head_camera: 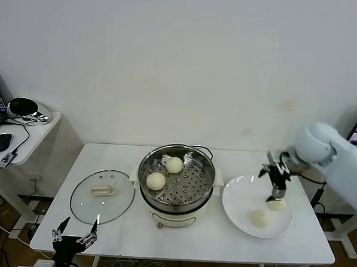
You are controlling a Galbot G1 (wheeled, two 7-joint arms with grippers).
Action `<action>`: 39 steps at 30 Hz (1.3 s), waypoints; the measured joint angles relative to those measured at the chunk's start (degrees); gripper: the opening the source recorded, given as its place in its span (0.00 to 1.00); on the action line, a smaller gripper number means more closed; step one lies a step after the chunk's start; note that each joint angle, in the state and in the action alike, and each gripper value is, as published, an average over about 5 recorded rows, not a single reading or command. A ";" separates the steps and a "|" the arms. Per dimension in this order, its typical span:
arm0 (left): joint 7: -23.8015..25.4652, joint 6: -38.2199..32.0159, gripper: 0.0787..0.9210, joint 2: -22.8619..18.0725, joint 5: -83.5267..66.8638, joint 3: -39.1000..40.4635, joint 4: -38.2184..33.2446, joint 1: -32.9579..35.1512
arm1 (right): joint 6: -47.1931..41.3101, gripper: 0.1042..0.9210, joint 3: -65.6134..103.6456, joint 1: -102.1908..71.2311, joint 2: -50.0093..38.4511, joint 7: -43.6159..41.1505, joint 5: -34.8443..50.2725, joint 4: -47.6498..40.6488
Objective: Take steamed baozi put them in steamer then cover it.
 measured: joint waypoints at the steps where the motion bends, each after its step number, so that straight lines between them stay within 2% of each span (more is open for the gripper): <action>1: 0.00 0.00 0.88 -0.01 0.11 0.02 0.06 0.08 | 0.26 0.88 0.85 -1.51 -0.11 0.03 -0.91 -0.13; 14: 0.01 0.08 0.88 0.34 0.66 -0.17 1.28 -0.37 | 1.87 0.88 6.70 -12.56 1.58 1.17 -7.98 -3.22; 39: -0.11 -0.15 0.88 0.18 1.30 0.14 4.00 -1.19 | 2.36 0.88 7.05 -14.94 10.04 6.28 -11.38 -10.33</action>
